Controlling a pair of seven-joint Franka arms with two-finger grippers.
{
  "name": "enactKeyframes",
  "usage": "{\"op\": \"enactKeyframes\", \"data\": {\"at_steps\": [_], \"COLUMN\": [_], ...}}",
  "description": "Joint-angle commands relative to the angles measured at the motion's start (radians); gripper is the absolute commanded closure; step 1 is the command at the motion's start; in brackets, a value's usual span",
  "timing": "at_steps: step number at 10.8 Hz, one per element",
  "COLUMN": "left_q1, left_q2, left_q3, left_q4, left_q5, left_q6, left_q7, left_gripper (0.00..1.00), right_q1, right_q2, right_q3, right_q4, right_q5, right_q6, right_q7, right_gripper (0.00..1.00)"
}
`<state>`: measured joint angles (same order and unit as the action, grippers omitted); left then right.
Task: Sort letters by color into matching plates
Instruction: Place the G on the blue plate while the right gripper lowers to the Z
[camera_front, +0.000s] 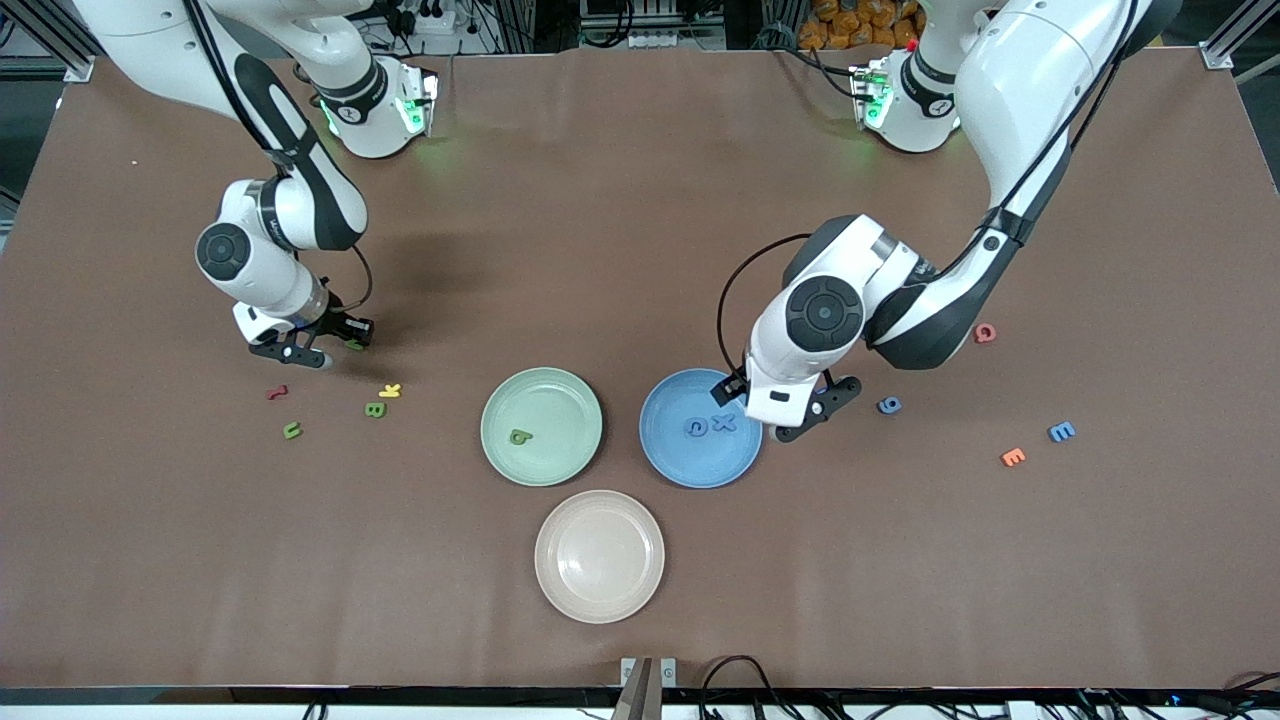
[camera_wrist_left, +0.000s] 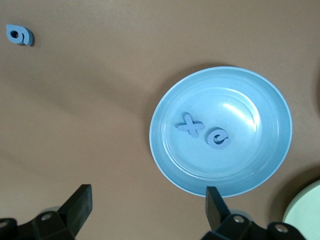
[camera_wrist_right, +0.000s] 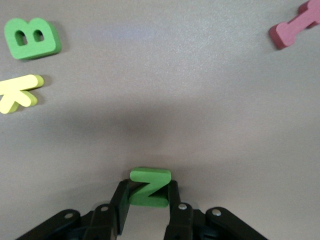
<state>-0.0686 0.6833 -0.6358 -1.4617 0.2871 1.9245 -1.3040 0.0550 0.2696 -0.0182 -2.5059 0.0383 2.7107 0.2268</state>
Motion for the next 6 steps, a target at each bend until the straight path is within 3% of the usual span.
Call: {"op": "enactKeyframes", "data": {"at_steps": [1, 4, 6], "left_q1": [0.019, 0.067, 0.131], "left_q2": [-0.001, -0.008, -0.062], "left_q3": [0.028, 0.036, 0.03], "left_q4": [-0.023, -0.061, -0.182], "left_q5": [0.02, 0.064, 0.089], "left_q6": [-0.002, 0.001, 0.089], "left_q7": [0.093, 0.172, 0.199], "left_gripper": [0.0, 0.0, 0.0], "right_q1": [0.002, 0.006, 0.015], "right_q2": [0.002, -0.026, -0.049], "right_q3": [0.003, 0.006, 0.009], "right_q4": [-0.004, 0.028, 0.097], "right_q5": [-0.009, -0.006, 0.0], "right_q6": [0.011, -0.044, -0.161], "right_q7": [-0.01, -0.017, -0.009], "right_gripper": [0.81, 0.83, 0.83]}}
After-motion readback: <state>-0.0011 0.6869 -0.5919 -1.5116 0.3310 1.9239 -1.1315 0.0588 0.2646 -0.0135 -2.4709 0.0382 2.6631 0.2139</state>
